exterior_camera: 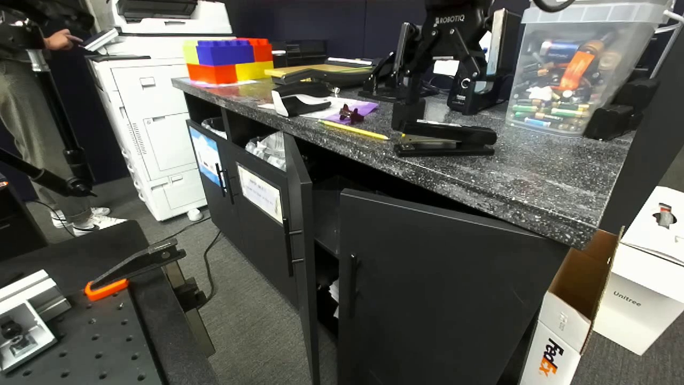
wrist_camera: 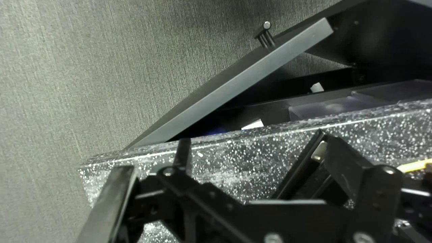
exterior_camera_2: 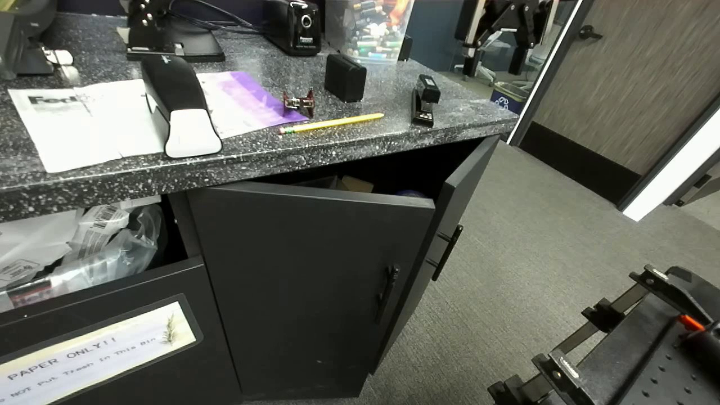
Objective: Move the stapler to the right on the counter
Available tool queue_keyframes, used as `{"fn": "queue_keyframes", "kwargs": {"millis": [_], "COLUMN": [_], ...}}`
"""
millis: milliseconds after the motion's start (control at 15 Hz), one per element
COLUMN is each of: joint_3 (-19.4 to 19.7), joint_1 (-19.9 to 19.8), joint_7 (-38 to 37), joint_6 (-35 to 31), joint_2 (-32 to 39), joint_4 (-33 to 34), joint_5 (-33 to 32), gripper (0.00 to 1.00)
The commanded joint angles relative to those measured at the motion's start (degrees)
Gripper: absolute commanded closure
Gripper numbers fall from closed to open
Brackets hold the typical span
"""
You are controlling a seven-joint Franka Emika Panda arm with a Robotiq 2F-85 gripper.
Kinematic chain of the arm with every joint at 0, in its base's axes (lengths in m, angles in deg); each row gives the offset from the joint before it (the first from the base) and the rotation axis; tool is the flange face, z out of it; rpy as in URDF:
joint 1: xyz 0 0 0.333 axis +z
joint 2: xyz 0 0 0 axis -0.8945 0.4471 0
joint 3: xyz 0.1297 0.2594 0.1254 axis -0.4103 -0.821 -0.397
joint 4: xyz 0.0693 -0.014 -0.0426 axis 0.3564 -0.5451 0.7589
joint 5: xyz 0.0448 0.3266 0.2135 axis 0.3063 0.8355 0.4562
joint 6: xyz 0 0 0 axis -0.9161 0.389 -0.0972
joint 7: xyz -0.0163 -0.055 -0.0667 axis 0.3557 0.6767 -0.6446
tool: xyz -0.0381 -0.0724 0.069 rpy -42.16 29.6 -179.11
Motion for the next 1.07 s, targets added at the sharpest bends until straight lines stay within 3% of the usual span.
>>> {"fn": "queue_keyframes", "kwargs": {"millis": [0, 867, 1000], "joint_3": [0.5, 1.3, 1.3], "joint_1": [0.9, 2.8, 2.7], "joint_7": [-2.4, -12.5, -13.1], "joint_6": [1.8, 0.6, 0.1], "joint_2": [5.4, 20.0, 21.4], "joint_4": [8.4, 23.5, 24.8], "joint_5": [0.9, 2.9, 3.2], "gripper": [0.0, 0.0, 0.28]}}
